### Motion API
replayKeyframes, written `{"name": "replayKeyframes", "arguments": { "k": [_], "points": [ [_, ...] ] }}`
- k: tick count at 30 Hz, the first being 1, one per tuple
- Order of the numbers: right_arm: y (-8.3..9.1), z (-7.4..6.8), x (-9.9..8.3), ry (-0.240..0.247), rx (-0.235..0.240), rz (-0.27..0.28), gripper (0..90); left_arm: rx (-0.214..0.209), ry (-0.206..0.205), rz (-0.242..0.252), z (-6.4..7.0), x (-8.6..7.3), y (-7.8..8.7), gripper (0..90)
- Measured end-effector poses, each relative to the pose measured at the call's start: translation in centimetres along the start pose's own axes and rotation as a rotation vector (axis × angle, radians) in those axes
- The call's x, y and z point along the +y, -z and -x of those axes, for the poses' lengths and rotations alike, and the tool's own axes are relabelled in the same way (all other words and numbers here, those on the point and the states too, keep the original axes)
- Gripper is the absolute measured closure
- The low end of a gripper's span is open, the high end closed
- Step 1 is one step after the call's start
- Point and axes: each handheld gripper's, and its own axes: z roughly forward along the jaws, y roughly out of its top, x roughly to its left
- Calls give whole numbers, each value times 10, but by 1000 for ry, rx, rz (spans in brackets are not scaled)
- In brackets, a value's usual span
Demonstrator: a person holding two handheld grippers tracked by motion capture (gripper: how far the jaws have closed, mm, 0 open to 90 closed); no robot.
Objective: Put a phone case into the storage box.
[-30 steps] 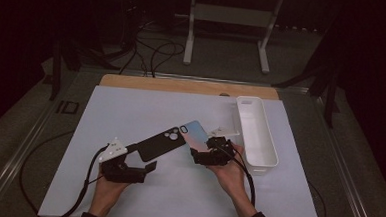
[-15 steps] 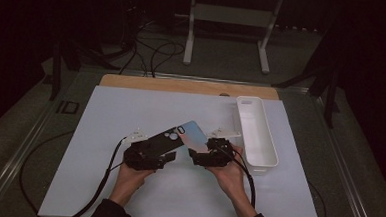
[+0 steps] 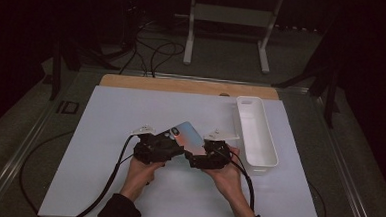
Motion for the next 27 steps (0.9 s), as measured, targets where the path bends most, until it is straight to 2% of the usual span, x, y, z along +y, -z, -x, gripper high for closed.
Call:
{"name": "replayKeyframes", "arguments": {
  "k": [4,7,13,14,15,19,27],
  "points": [
    [2,-1,0,10,23,11,166,-13,23,21,0,3,0,291],
    [3,-4,0,26,32,17,166,-18,21,24,1,4,-1,321],
    [2,-9,0,50,49,22,167,-34,-26,41,9,6,1,482],
    [2,-10,0,56,52,21,167,-37,-40,45,11,7,3,482],
    [1,-11,-1,62,52,18,167,-37,-43,52,12,8,4,541],
    [0,-12,-1,68,51,15,167,-55,-61,71,15,9,8,659],
    [-4,-16,-2,86,49,14,167,-110,-109,87,24,10,9,782]
  ]
}}
